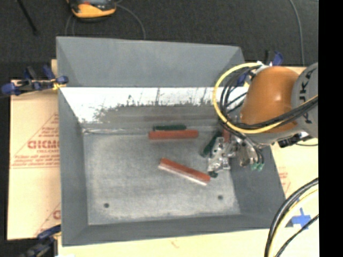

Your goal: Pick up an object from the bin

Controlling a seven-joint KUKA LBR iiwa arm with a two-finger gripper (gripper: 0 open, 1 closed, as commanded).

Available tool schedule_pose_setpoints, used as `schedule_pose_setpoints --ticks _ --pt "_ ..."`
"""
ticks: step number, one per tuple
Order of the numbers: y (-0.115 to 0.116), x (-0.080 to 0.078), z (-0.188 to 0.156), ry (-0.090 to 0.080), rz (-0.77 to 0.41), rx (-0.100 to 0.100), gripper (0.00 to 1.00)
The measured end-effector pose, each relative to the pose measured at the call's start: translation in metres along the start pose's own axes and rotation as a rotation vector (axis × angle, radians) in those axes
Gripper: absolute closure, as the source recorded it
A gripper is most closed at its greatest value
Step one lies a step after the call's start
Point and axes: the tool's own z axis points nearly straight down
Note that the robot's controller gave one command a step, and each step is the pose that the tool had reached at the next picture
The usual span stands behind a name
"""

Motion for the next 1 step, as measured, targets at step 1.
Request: schedule_pose_setpoints --ticks 1 --pt "-0.0198 0.0019 -0.1390 -0.009 -0.046 0.002 1.00"
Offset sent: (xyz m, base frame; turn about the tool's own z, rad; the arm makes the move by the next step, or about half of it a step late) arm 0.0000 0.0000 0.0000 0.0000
